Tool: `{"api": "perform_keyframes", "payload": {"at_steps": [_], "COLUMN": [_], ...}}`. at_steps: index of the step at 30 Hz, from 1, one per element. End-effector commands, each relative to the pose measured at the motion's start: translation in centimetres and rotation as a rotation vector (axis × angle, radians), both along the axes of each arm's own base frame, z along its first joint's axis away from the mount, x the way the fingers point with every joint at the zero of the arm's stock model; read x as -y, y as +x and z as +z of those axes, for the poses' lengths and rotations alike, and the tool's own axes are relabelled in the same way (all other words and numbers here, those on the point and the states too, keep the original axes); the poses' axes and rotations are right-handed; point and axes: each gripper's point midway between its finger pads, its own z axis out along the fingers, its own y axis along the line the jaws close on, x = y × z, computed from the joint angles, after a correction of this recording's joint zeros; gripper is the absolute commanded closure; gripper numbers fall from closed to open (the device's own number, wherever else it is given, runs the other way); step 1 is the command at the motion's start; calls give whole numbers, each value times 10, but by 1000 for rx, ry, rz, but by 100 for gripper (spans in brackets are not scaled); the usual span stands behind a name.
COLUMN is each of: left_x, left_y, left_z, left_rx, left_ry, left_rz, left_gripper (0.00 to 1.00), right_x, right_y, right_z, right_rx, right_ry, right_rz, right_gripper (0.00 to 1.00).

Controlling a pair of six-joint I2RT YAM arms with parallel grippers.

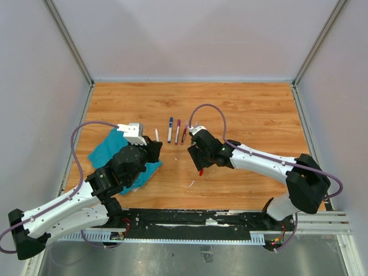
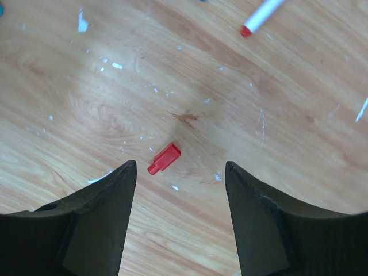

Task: Insert the pens into the pen caps
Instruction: Insert the pen cap onto the pen.

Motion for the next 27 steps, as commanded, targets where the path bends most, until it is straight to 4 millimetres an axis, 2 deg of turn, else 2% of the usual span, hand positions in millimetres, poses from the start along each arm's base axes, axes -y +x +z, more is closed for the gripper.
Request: {"api": "perform_keyframes", "payload": {"at_steps": [1,6,12,18,27], "left_x": [-8,-10,-8,-7,-4], "left_y": [0,-2,-1,-2,-1], "left_z": [4,2,-2,-3,-7], "left_rx": [10,6,2,-2,-11], "left_ry": [-36,-41,-38,-37,-37], "left_rz": [37,40,37,32,25], "left_gripper": [100,100,99,100,100], "right_x": [14,23,22,14,7], "right_y": [3,-6,-21,-28,-34], "right_z": [8,11,-5,-21,-32], "right_rx": [-5,-70,-184,-259,-324], "right_ry": [105,201,197,145,131], "right_rz": [-369,-623,-773,-777,-805], "right_gripper": [36,36,37,38,43]}}
